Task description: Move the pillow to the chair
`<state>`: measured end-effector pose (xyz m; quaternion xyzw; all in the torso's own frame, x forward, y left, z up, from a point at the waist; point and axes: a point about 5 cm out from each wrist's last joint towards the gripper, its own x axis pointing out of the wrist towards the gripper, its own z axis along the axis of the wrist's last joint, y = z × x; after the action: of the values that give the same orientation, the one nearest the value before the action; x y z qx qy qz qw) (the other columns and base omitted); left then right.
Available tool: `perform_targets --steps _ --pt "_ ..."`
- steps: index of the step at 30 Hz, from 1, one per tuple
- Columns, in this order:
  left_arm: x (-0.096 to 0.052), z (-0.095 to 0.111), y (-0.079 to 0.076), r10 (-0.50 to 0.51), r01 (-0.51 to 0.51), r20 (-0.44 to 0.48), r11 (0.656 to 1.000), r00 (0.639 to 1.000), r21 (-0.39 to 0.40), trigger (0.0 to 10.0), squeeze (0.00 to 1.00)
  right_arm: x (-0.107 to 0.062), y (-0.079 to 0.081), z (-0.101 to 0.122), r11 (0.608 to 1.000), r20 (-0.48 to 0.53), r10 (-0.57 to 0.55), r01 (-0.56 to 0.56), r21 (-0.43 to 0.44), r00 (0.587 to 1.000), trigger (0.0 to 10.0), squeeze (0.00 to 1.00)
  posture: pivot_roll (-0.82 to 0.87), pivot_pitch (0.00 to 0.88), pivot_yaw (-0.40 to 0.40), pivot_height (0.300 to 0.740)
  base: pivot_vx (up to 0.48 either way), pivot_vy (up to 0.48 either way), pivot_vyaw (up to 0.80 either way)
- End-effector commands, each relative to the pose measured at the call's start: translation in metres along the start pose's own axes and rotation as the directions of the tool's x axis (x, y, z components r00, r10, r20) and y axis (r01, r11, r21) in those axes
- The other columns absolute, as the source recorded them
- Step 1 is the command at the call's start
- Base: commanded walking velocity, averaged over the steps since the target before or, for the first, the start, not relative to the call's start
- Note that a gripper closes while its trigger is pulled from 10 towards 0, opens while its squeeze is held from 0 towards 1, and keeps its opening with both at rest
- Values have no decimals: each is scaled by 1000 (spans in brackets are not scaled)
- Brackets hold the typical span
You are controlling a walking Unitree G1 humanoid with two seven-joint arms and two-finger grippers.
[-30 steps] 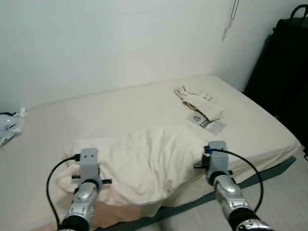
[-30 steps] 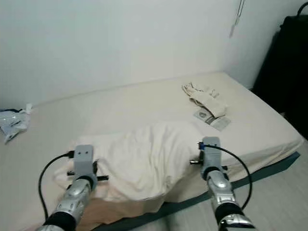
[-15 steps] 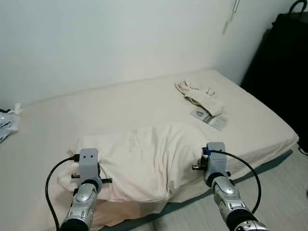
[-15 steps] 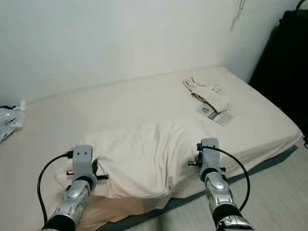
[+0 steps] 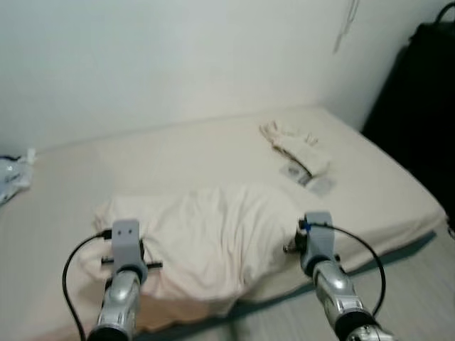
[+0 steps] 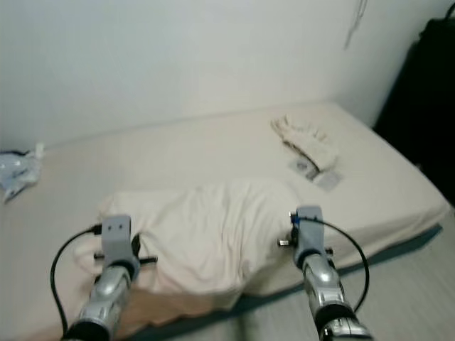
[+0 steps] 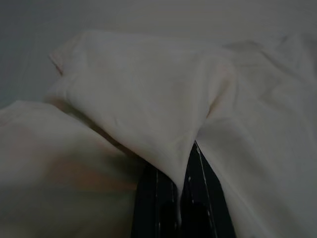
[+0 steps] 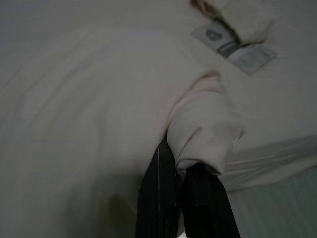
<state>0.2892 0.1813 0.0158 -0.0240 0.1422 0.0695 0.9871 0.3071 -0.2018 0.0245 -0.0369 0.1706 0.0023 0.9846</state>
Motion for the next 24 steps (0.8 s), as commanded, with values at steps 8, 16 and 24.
perform_targets --steps 8,16,24 --pt "2 0 -3 -22 22 -27 1000 999 9 10000 0 0 7 -3 999 -12 36 -35 20 999 10000 0 -35 53 -13 740 0 0 0" --pt "1 -2 -3 -14 14 -35 1000 999 19 10000 0 -1 7 -4 999 -15 39 -38 24 999 10000 0 -39 54 -12 740 0 0 0" --pt "1 -1 -5 -15 17 -31 998 999 65 10000 0 -1 7 -4 999 -16 42 -42 24 999 10000 0 -39 53 -14 740 0 -49 0"
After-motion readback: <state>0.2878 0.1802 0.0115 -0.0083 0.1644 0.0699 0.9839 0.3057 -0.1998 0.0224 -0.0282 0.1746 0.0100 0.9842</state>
